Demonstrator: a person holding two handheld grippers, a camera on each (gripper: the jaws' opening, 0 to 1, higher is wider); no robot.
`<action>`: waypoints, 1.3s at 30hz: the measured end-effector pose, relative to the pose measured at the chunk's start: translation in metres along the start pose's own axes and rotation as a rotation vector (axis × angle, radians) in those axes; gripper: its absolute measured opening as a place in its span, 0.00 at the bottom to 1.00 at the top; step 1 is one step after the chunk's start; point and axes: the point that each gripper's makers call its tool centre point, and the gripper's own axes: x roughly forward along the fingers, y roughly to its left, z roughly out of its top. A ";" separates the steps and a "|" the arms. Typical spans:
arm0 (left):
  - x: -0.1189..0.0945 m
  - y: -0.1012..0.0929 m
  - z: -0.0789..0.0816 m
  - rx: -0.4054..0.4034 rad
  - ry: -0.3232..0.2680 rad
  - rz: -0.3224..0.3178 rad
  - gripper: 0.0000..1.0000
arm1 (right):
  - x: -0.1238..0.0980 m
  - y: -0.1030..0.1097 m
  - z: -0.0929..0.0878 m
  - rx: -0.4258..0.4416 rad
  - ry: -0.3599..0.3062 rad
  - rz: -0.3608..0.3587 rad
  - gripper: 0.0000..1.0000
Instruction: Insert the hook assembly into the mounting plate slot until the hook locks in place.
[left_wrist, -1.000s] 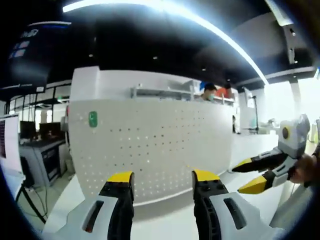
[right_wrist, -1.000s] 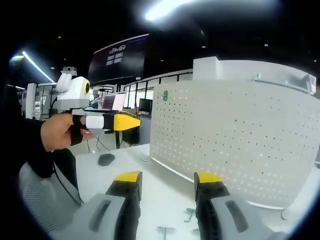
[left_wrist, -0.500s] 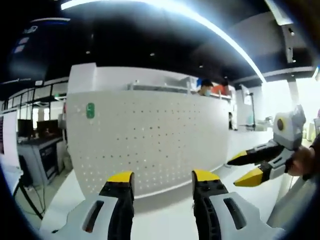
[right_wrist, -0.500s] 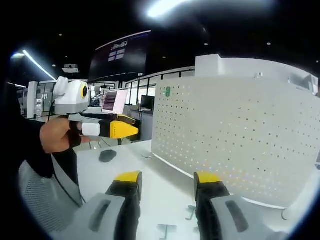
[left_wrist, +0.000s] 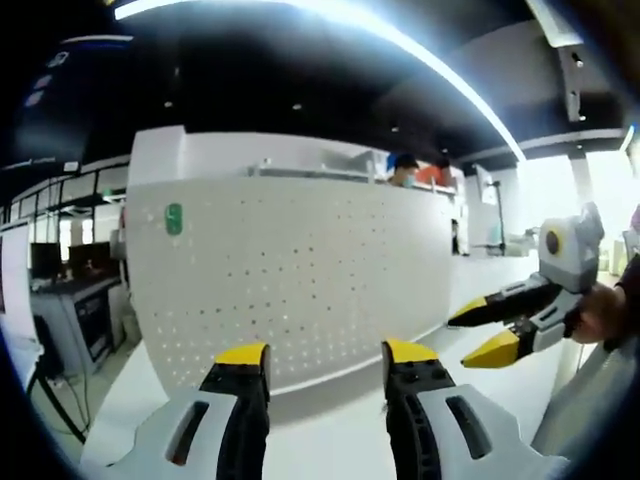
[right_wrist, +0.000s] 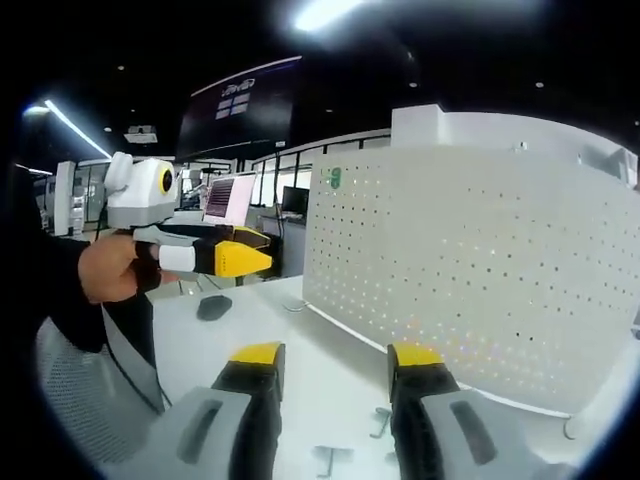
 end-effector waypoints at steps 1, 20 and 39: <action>0.000 0.000 0.000 0.000 -0.001 -0.002 0.46 | 0.001 0.000 -0.001 0.001 0.005 0.002 0.39; 0.001 -0.005 0.000 0.021 0.002 -0.021 0.45 | 0.017 -0.034 -0.017 -0.063 0.094 0.012 0.36; 0.002 -0.006 -0.003 0.026 0.015 -0.028 0.44 | 0.062 -0.051 -0.089 -0.127 0.309 0.106 0.31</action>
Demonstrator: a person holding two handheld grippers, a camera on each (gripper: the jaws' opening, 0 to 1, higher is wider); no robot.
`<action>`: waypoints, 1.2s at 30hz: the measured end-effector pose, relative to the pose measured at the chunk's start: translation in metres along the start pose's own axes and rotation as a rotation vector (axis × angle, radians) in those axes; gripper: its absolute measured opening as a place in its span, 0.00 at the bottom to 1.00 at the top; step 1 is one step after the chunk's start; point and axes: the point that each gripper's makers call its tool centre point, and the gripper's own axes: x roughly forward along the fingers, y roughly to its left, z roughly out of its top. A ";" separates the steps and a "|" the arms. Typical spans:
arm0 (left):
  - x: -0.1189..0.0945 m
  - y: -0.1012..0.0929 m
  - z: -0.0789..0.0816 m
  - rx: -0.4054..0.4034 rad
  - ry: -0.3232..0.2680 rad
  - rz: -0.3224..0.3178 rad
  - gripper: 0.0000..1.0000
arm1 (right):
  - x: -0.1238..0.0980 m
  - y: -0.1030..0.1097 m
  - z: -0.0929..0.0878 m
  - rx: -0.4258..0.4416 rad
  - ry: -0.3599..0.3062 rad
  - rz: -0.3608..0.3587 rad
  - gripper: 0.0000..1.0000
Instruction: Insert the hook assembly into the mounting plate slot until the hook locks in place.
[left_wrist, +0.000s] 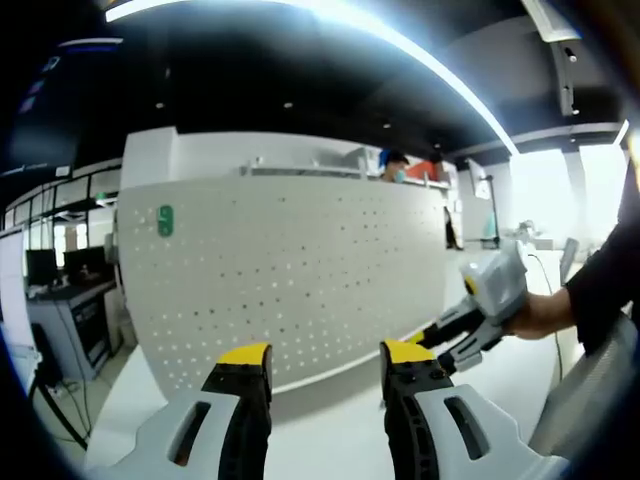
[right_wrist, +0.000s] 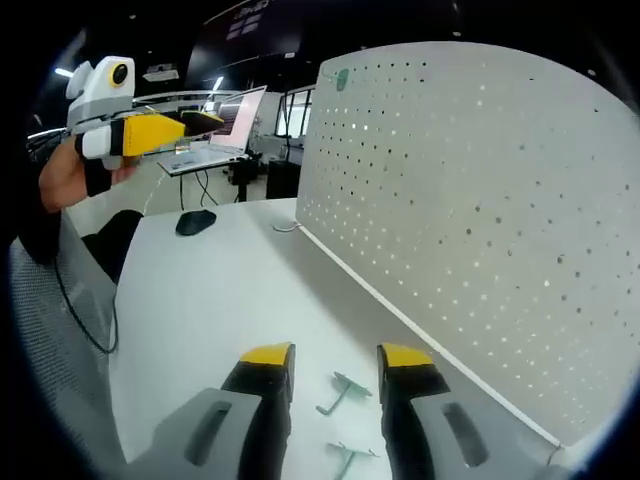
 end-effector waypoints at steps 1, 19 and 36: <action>0.000 0.000 0.000 0.000 0.001 -0.001 0.44 | 0.002 -0.001 -0.002 -0.002 0.008 0.001 0.31; 0.001 -0.003 -0.004 0.002 0.015 -0.015 0.42 | 0.032 -0.008 -0.041 -0.026 0.142 0.040 0.26; 0.002 -0.003 -0.008 0.001 0.032 -0.017 0.41 | 0.043 -0.009 -0.053 -0.075 0.191 0.072 0.15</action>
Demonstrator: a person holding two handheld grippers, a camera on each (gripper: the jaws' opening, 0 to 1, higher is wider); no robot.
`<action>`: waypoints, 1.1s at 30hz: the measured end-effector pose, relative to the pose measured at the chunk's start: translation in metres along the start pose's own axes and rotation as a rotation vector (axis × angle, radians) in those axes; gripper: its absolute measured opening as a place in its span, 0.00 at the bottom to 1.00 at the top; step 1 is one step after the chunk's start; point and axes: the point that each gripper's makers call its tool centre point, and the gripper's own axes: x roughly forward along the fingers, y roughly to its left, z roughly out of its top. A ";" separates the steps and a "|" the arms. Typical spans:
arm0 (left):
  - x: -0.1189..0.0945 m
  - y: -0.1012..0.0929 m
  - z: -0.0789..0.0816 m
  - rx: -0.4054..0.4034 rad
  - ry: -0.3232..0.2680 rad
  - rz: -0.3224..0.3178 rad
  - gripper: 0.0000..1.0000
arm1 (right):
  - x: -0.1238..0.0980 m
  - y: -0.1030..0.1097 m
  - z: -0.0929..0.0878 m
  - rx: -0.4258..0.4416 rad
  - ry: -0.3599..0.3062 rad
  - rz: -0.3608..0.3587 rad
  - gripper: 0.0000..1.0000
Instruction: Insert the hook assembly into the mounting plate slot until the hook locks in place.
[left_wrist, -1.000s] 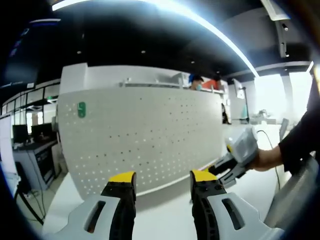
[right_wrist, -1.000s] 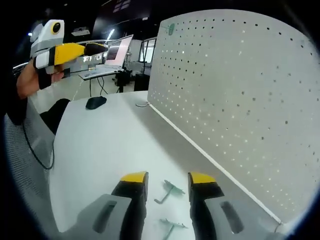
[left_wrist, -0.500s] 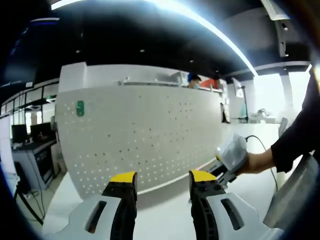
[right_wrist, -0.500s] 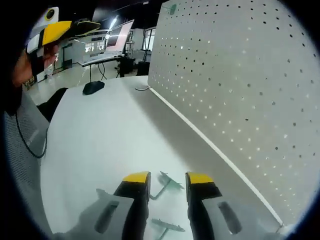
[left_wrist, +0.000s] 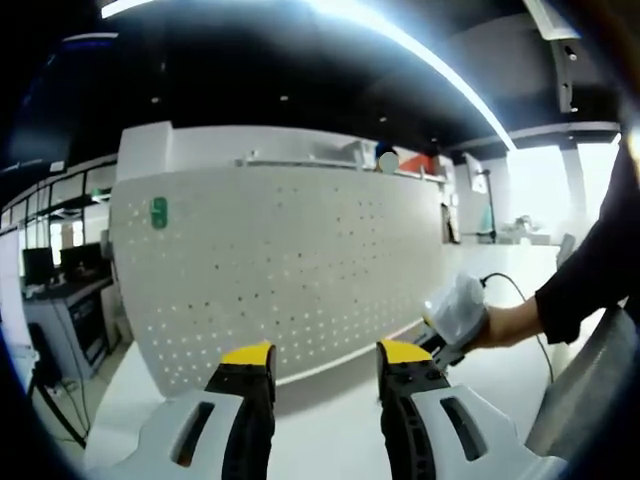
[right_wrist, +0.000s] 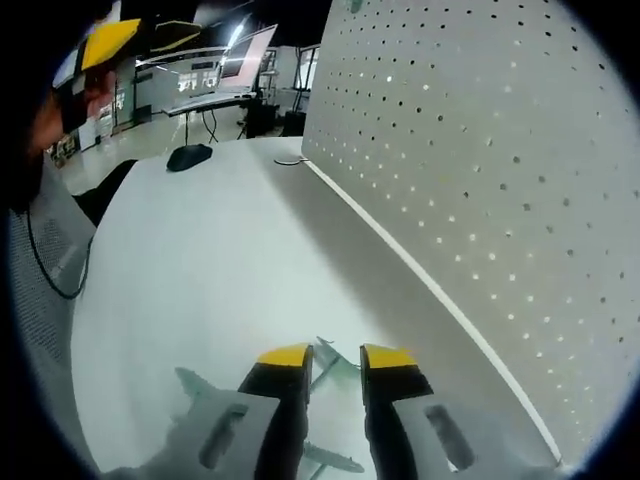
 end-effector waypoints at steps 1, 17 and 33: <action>0.000 0.000 0.000 0.000 0.001 0.000 0.41 | 0.000 0.000 0.000 -0.002 0.002 0.000 0.15; 0.000 0.001 -0.001 0.001 0.004 0.002 0.40 | 0.005 -0.004 -0.004 -0.016 0.026 -0.003 0.03; 0.000 0.001 0.000 0.001 0.002 0.001 0.40 | 0.006 -0.004 -0.002 -0.019 0.023 -0.002 0.04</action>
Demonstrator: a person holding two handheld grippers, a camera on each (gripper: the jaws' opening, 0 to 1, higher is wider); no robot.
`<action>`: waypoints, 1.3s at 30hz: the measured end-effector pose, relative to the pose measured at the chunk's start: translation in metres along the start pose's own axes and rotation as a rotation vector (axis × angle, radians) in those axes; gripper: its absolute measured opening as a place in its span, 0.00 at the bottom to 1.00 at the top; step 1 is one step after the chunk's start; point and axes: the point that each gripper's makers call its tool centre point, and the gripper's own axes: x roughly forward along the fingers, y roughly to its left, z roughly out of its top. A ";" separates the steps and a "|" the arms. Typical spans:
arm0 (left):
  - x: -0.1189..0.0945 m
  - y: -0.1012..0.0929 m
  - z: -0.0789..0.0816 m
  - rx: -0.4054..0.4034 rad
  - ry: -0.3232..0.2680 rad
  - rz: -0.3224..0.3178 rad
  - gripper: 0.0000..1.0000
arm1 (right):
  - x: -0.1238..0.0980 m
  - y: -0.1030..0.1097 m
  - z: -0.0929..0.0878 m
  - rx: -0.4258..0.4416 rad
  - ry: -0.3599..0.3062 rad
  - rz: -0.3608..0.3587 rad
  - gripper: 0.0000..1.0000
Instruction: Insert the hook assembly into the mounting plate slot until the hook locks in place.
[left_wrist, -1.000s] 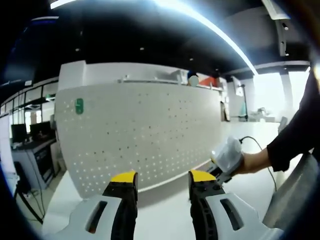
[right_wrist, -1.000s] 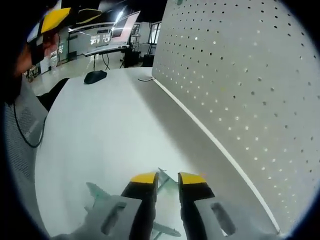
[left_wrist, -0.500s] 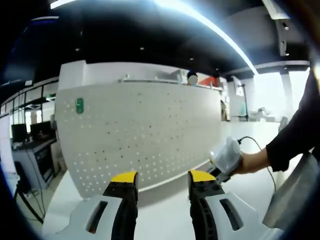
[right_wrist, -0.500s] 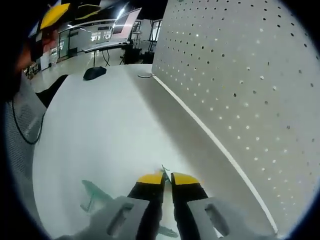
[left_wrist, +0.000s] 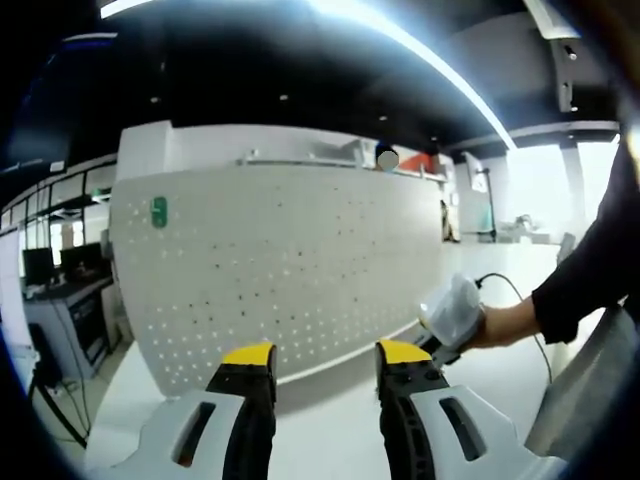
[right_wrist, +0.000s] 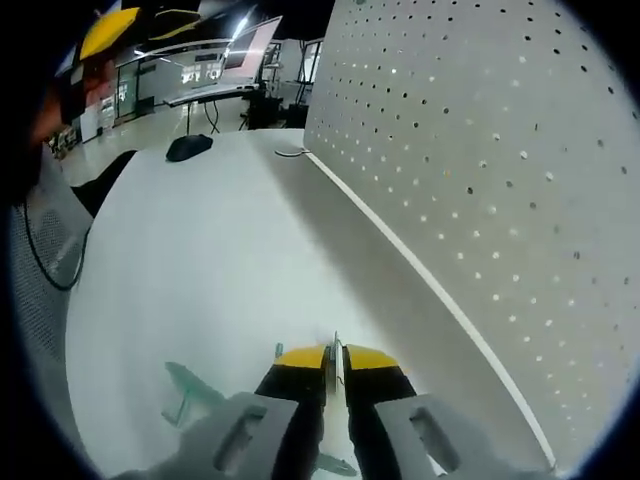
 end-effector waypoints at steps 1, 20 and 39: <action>0.000 0.000 0.000 -0.001 0.000 0.000 0.40 | 0.001 0.000 0.001 -0.002 0.001 0.001 0.04; -0.001 0.001 0.001 -0.006 -0.005 0.001 0.40 | 0.006 0.001 -0.001 -0.033 0.035 0.008 0.01; 0.000 -0.003 0.001 -0.002 -0.004 -0.013 0.39 | -0.010 -0.003 0.010 0.009 -0.012 -0.014 0.00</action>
